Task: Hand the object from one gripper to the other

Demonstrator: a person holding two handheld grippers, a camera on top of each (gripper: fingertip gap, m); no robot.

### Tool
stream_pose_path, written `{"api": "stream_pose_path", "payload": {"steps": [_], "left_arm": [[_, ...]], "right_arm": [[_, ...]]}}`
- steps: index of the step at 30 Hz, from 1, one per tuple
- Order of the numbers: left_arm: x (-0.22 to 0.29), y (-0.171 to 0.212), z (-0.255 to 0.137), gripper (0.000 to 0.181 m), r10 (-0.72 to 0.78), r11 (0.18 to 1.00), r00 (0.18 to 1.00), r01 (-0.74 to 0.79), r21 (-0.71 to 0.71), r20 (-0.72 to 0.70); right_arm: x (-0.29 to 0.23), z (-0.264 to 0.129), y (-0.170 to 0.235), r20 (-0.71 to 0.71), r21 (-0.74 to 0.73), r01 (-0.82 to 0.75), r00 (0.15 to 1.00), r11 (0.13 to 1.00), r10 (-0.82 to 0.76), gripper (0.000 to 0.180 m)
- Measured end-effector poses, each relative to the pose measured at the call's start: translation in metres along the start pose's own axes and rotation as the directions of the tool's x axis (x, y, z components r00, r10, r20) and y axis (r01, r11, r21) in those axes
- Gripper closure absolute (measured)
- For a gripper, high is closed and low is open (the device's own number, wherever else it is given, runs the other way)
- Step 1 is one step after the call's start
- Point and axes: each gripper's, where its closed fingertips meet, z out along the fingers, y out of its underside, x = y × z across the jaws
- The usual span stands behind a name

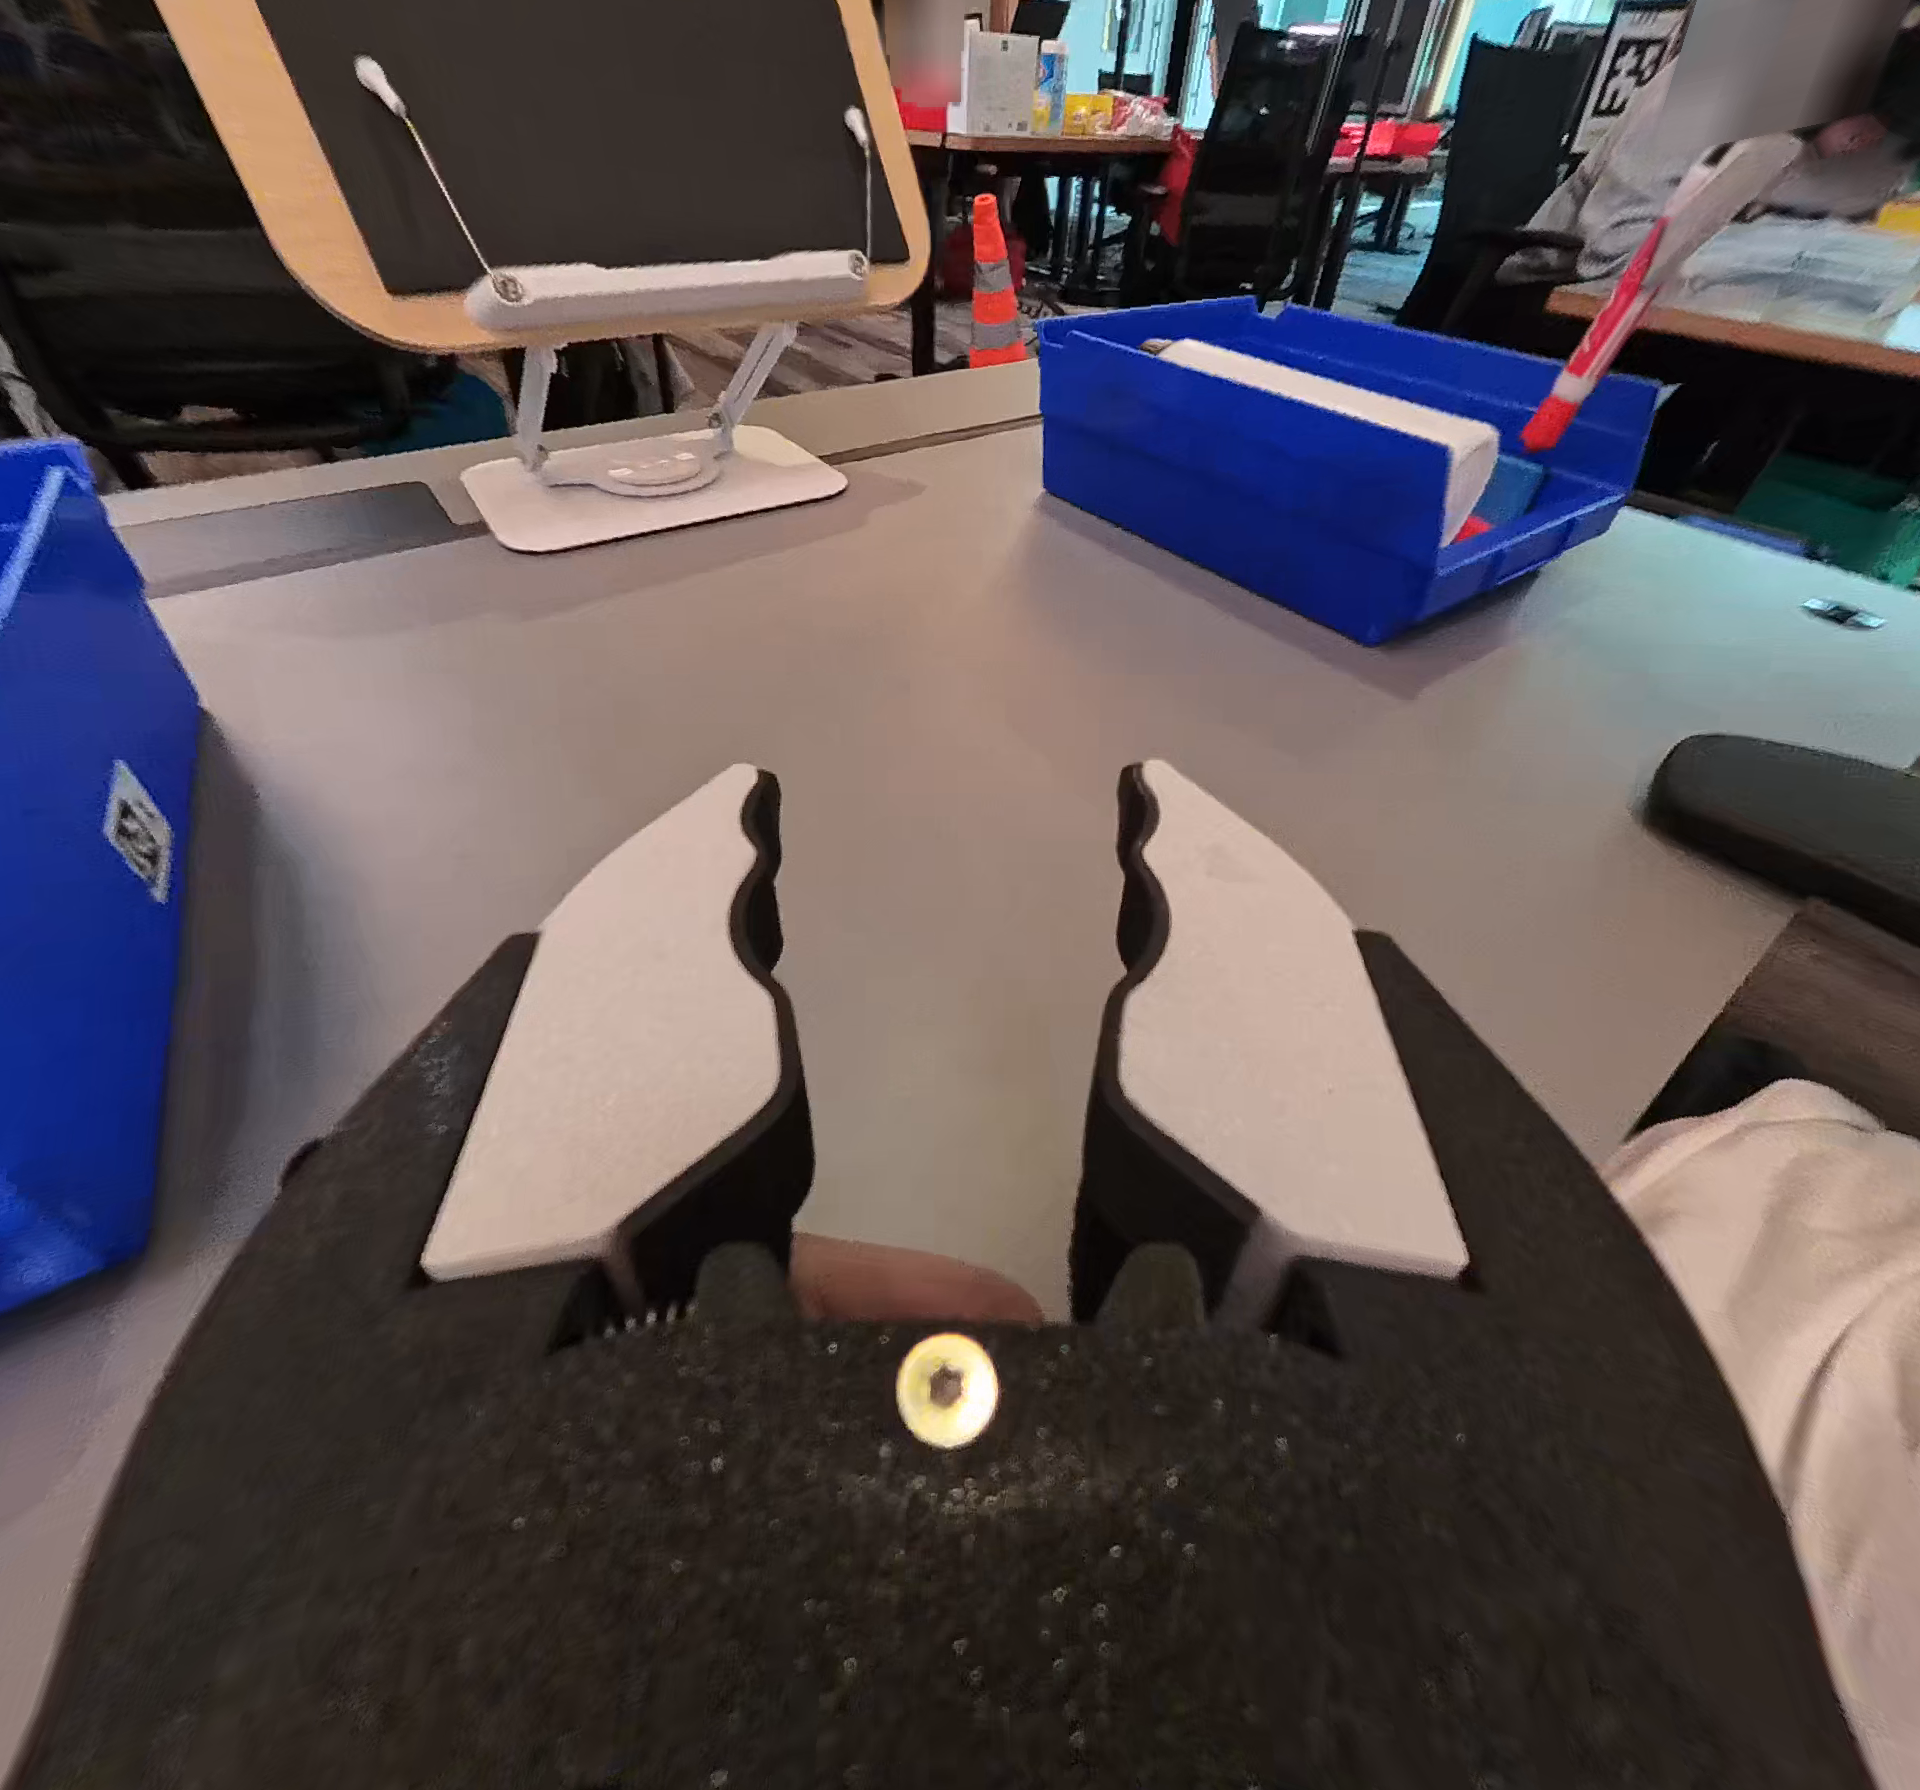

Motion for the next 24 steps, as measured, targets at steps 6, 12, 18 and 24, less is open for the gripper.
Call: {"api": "stream_pose_path", "payload": {"steps": [6,12,18,24], "left_arm": [[-0.002,-0.001,0.006,0.121,0.2,0.979,0.98,-0.2,0.048,0.011],[-0.014,0.002,0.005,0.123,0.214,0.976,0.976,-0.215,0.016,0.049],[-0.044,0.026,0.009,0.126,0.229,0.968,0.956,-0.202,-0.152,0.183],[-0.051,0.03,0.008,0.126,0.2,0.971,0.96,-0.168,-0.17,0.196]], "right_arm": [[-0.003,0.067,-0.017,0.112,-0.122,-0.013,0.993,0.992,0.027,0.16],[0.003,0.114,-0.029,0.103,-0.148,0.039,0.994,0.988,-0.024,0.16],[0.004,0.138,-0.032,0.134,-0.121,0.0,0.991,0.993,0.016,0.16],[-0.014,0.144,-0.034,0.248,-0.071,0.022,0.969,0.997,-0.004,0.143]]}}
